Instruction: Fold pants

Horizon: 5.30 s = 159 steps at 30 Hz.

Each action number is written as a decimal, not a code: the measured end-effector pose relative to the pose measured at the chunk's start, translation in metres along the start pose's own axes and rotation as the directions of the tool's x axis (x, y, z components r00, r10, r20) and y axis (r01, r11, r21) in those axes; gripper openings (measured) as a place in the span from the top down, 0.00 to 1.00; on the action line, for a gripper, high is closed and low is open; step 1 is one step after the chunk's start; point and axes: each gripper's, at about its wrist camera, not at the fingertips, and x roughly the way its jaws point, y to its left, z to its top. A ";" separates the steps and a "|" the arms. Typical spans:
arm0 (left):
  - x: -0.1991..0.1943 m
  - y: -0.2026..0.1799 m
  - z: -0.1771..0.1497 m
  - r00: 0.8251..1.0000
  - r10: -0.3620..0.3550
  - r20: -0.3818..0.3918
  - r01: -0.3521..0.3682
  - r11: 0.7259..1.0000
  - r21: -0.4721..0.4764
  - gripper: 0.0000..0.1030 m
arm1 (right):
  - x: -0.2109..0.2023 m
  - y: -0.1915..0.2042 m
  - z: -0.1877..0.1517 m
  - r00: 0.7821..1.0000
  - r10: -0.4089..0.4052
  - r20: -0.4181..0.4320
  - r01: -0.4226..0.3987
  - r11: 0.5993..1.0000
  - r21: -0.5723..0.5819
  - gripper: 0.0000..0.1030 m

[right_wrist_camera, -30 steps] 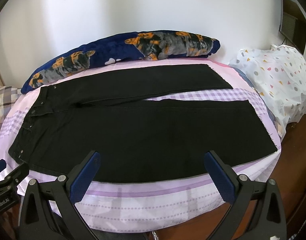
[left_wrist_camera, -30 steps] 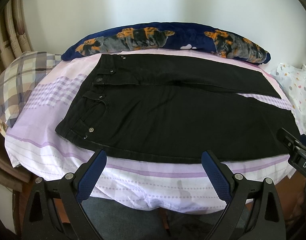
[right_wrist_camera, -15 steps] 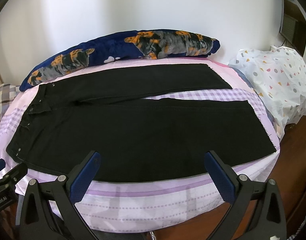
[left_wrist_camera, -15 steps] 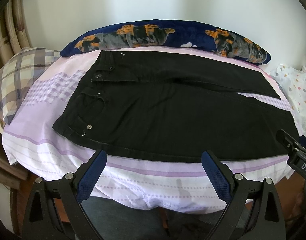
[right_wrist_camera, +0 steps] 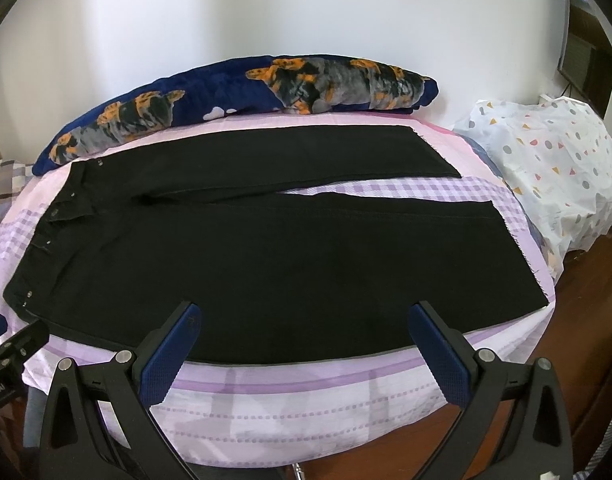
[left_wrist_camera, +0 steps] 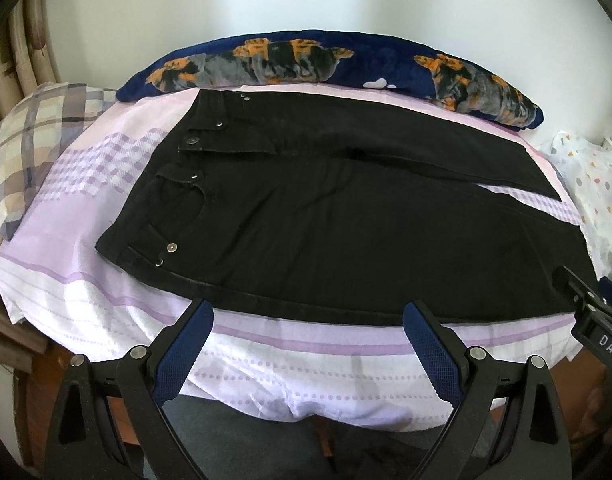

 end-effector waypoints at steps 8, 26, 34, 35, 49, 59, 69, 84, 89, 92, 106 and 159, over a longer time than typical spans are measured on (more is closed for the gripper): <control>0.010 0.019 0.018 0.999 -0.049 0.001 0.049 0.998 -0.042 0.07 | 0.006 0.002 0.012 0.999 0.050 0.012 -0.050 0.998 0.028 0.00; 0.074 0.164 0.171 0.997 -0.030 0.070 0.040 0.989 -0.141 0.21 | 0.068 0.054 0.108 0.960 0.279 0.003 -0.279 0.960 -0.008 0.00; 0.153 0.208 0.242 0.927 -0.374 -0.016 0.359 0.901 -0.244 0.45 | 0.106 0.068 0.140 0.910 0.414 -0.036 -0.411 0.909 0.062 0.00; 0.162 0.212 0.247 0.914 -0.403 -0.041 0.376 0.882 -0.283 0.49 | 0.111 0.070 0.141 0.913 0.406 -0.046 -0.403 0.913 0.058 0.00; 0.249 0.246 0.282 0.832 -0.541 -0.121 0.457 0.794 -0.401 0.75 | 0.183 0.103 0.157 0.909 0.393 -0.142 -0.391 0.920 0.044 0.00; 0.283 0.239 0.307 0.825 -0.545 -0.146 0.452 0.793 -0.408 0.77 | 0.218 0.129 0.189 0.872 0.460 -0.169 -0.471 0.881 -0.033 0.00; 0.211 0.223 0.309 0.826 -0.559 0.064 0.557 0.797 -0.232 0.91 | 0.243 0.151 0.243 0.775 0.533 -0.339 -0.629 0.699 -0.341 0.00; 0.124 0.204 0.298 0.770 -0.606 0.201 0.616 0.788 0.016 0.92 | 0.322 0.171 0.297 0.628 0.393 -0.671 -0.774 0.399 -0.491 0.10; 0.126 0.205 0.298 0.784 -0.589 0.195 0.600 0.800 0.008 0.92 | 0.343 0.158 0.297 0.595 0.350 -0.724 -0.791 0.414 -0.450 0.38; 0.127 0.203 0.298 0.797 -0.574 0.185 0.582 0.813 0.017 0.92 | 0.338 0.149 0.296 0.611 0.340 -0.715 -0.775 0.438 -0.455 0.74; 0.069 0.200 0.262 0.813 -0.557 0.171 0.550 0.830 0.091 0.92 | 0.168 0.080 0.253 0.832 0.399 -0.385 -0.552 0.666 -0.502 0.89; 0.060 0.187 0.078 0.870 -0.492 0.025 0.406 0.688 -0.602 0.78 | 0.135 0.006 0.060 0.667 0.693 -0.273 -0.556 0.707 0.438 0.51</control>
